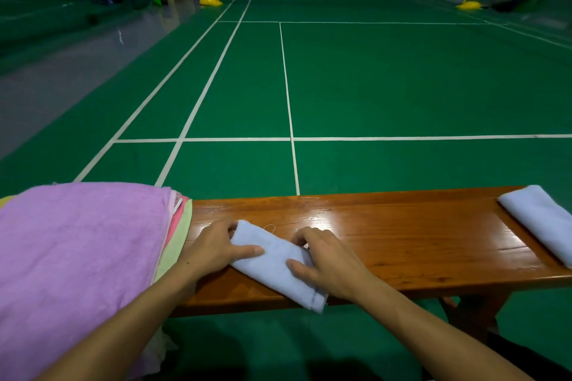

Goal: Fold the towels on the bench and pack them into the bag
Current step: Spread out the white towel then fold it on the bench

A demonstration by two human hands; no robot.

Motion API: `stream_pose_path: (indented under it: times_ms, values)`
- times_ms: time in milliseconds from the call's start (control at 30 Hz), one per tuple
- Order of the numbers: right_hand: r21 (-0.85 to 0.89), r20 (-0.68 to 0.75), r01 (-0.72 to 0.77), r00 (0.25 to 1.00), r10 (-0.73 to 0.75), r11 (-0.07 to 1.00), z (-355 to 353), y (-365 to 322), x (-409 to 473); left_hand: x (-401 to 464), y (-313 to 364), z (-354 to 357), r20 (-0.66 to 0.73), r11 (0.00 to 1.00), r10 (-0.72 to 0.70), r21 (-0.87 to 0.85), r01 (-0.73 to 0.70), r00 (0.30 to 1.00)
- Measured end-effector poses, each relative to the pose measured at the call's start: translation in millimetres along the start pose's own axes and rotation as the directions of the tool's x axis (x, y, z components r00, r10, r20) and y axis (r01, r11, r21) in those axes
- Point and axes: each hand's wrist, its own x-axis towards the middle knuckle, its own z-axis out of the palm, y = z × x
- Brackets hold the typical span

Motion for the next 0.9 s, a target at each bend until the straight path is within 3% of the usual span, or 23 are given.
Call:
stream_pose_path:
  times_ms: [233, 400, 667, 900]
  values:
    - [0.37, 0.104, -0.081, 0.994, 0.045, 0.926, -5.2, 0.4, 5.8, -10.3, 33.6, -14.3, 0.05, 0.919, 0.301, -0.281, -0.275, 0.952]
    - [0.517, 0.158, -0.087, 0.988, 0.005, 0.851, -12.5, 5.1, 0.4, -16.0, 51.1, -18.5, 0.051, 0.909, 0.258, -0.35, -0.225, 0.965]
    - [0.55, -0.003, 0.017, 1.0, -0.019, 0.835, -48.3, 48.4, -31.3, 5.3, 90.1, 15.6, -0.092, 0.856, 0.066, -0.506, -0.103, 0.994]
    - [0.543, -0.064, -0.082, 0.988, 0.139, 0.836, -80.3, 130.0, -66.7, 30.3, 163.3, 84.5, 0.006, 0.733, 0.023, -0.68, -0.013, 1.0]
